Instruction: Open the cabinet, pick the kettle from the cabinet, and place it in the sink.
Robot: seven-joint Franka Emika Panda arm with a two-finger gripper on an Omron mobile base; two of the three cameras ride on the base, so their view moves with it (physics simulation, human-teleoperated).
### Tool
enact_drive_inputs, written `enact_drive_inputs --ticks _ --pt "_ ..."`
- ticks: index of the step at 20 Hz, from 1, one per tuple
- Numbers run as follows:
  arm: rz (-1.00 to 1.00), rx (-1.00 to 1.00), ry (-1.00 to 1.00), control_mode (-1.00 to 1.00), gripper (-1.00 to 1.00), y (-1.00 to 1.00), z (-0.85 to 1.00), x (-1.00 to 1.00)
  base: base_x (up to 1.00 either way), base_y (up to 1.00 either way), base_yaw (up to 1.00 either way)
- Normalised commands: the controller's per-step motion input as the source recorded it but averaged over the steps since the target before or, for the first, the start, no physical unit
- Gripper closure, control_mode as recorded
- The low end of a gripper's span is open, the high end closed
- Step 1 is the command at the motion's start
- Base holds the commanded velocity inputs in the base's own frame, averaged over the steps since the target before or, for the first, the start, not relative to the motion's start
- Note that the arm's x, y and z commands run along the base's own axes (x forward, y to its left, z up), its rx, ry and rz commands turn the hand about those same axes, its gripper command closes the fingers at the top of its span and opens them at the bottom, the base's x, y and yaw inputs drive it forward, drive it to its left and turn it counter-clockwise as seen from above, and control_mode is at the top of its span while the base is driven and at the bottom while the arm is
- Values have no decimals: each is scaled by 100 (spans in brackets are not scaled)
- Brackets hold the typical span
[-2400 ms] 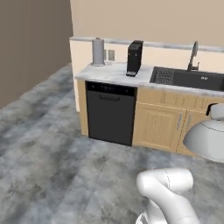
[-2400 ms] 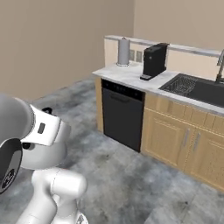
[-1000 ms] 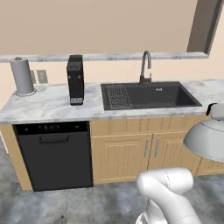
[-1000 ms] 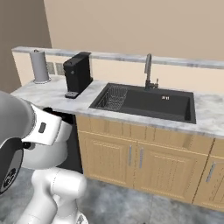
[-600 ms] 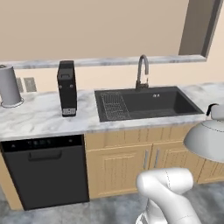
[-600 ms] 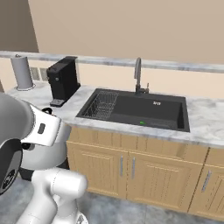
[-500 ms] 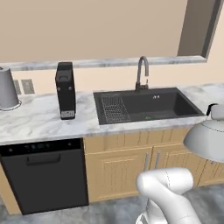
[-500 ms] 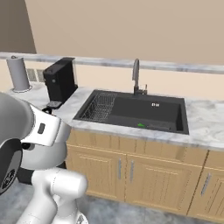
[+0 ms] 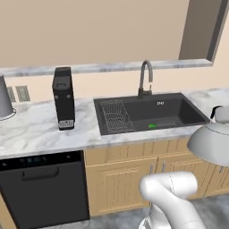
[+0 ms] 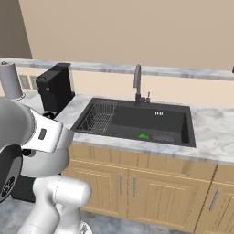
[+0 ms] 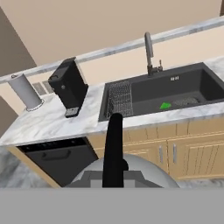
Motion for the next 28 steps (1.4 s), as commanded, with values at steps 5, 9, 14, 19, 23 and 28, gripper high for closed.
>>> enact_drive_inputs --ticks 5,9,14,19,23,28 --pt "0 0 0 100 100 0 0 0 25 -31 -4" --pt "0 0 0 100 100 0 0 0 26 -34 -5" --pt "0 0 0 100 100 0 0 0 24 -42 -5" --pt "0 0 0 100 100 0 0 0 46 -17 -1" --pt "0 0 0 100 100 0 0 0 55 -7 0" --pt "0 0 0 100 100 0 0 0 52 -12 0"
